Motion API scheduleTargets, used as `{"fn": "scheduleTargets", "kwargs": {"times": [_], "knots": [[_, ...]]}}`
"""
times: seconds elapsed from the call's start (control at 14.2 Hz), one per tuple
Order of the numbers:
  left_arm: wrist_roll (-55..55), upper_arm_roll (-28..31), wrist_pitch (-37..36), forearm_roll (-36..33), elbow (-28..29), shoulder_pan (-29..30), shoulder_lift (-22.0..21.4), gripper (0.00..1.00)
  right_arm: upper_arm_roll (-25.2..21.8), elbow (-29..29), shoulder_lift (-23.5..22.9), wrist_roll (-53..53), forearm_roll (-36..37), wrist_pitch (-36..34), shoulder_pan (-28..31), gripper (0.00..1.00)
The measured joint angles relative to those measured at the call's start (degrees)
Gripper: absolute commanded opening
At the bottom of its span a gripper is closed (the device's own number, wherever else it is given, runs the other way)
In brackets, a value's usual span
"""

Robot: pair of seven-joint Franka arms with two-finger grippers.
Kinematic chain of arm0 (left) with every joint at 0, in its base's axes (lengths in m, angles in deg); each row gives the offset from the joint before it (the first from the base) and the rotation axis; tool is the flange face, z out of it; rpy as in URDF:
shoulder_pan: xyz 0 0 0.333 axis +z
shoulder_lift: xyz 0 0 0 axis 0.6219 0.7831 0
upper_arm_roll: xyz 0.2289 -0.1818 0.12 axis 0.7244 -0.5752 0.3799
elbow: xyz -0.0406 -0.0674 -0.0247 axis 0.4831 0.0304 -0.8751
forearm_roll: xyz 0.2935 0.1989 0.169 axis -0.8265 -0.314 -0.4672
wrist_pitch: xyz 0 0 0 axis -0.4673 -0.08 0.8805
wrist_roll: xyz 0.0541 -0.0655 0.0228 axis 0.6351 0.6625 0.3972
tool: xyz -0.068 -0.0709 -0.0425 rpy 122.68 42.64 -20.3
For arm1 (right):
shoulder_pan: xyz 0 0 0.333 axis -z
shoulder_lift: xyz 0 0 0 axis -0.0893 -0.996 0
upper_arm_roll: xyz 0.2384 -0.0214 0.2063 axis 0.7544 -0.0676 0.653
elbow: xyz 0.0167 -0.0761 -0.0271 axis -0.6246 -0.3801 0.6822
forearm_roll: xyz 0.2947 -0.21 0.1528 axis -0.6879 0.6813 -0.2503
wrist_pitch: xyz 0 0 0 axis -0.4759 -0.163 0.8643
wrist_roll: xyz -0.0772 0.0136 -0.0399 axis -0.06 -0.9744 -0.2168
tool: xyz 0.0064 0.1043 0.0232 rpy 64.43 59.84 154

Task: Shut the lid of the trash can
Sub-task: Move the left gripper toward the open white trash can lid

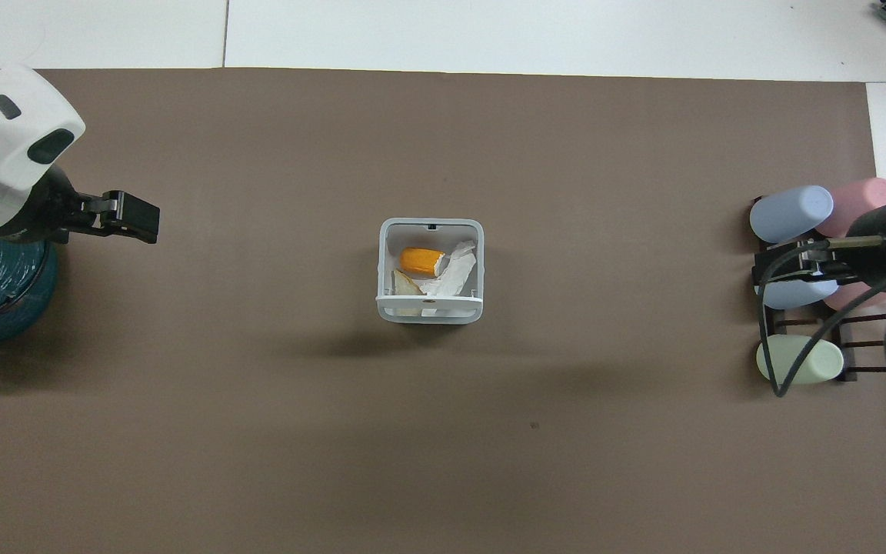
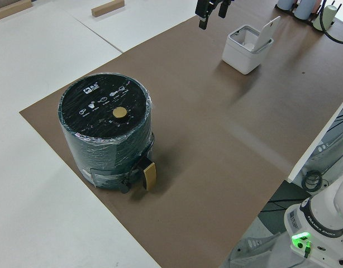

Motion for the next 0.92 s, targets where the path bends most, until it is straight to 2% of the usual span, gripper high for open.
{"fn": "scheduleTargets", "kwargs": {"times": [0.49, 0.56, 0.77, 0.92], "knots": [[0.0, -0.7, 0.0, 0.1, 0.1, -0.5, 0.0, 1.0, 0.0, 0.0, 0.0, 0.0, 0.0, 0.0, 0.0, 1.0], [0.1, -1.1, -0.1, 0.3, 0.4, -1.2, -0.1, 0.93, 0.0, 0.0, 0.0, 0.0, 0.0, 0.0, 0.0, 1.0], [6.4, -1.5, 0.0, 1.6, 3.4, -7.4, -1.4, 0.46, 0.0, 0.0, 0.0, 0.0, 0.0, 0.0, 0.0, 1.0], [14.0, -1.8, 2.0, 3.6, 7.3, -12.6, -3.3, 0.26, 0.0, 0.0, 0.0, 0.0, 0.0, 0.0, 0.0, 1.0]]}}
